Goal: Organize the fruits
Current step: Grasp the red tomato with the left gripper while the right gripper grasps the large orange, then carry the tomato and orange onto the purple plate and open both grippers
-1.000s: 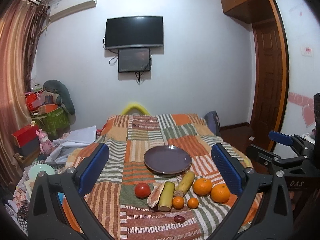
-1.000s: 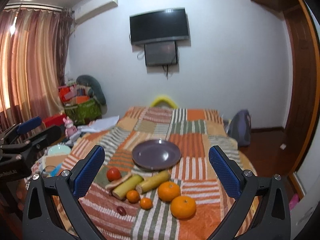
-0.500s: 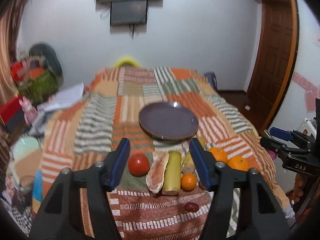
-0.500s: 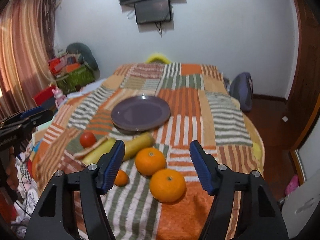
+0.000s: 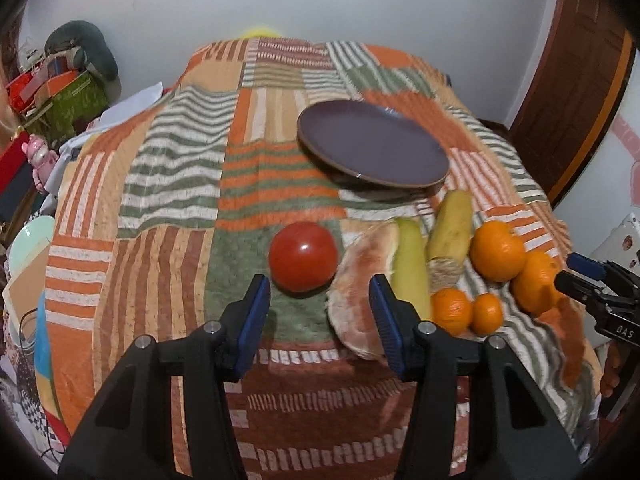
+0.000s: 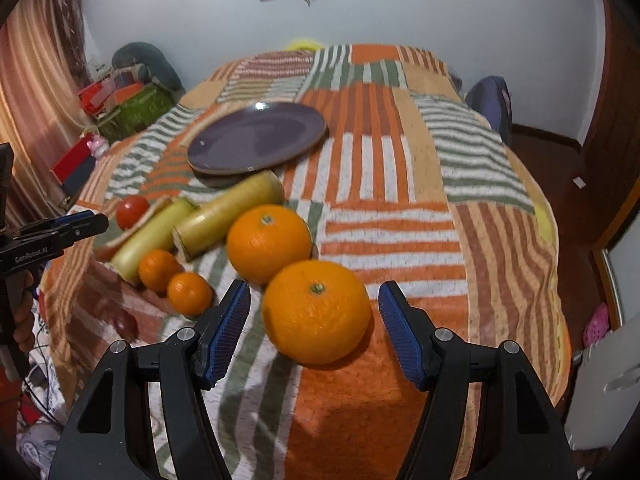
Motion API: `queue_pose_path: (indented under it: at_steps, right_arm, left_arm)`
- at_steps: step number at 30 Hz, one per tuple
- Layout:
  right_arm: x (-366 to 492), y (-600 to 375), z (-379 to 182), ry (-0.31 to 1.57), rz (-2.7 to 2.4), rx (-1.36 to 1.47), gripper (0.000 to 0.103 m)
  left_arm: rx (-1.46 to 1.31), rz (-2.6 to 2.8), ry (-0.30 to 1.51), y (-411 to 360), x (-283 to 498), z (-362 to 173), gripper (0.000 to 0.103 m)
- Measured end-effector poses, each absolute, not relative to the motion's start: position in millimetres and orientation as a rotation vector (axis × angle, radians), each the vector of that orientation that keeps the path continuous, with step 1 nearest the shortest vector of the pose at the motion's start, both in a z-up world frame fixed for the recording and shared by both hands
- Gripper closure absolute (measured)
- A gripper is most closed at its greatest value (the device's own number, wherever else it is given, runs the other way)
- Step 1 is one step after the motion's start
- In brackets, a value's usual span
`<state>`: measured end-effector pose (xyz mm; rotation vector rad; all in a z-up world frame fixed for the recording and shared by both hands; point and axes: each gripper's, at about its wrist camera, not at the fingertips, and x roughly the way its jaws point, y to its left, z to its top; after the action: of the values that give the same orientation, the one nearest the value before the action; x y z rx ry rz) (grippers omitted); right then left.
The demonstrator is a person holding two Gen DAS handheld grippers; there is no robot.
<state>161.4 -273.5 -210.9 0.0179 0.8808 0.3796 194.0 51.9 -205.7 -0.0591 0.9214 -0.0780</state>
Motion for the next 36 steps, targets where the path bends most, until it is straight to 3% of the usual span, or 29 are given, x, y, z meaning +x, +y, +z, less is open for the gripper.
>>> queue_pose_path:
  at_steps: [21,36]
  right_arm:
    - [181.3,-271.7,-241.9,0.998,0.434,0.089,0.035]
    - [184.1,-275.1,-222.7,0.94,0.389,0.062,0.036]
  left_arm:
    - [-0.139,-0.065,0.971,62.8,239.0,-239.9,0.053]
    - [-0.125,-0.076,0.919,63.7,230.0,-215.3,0.056]
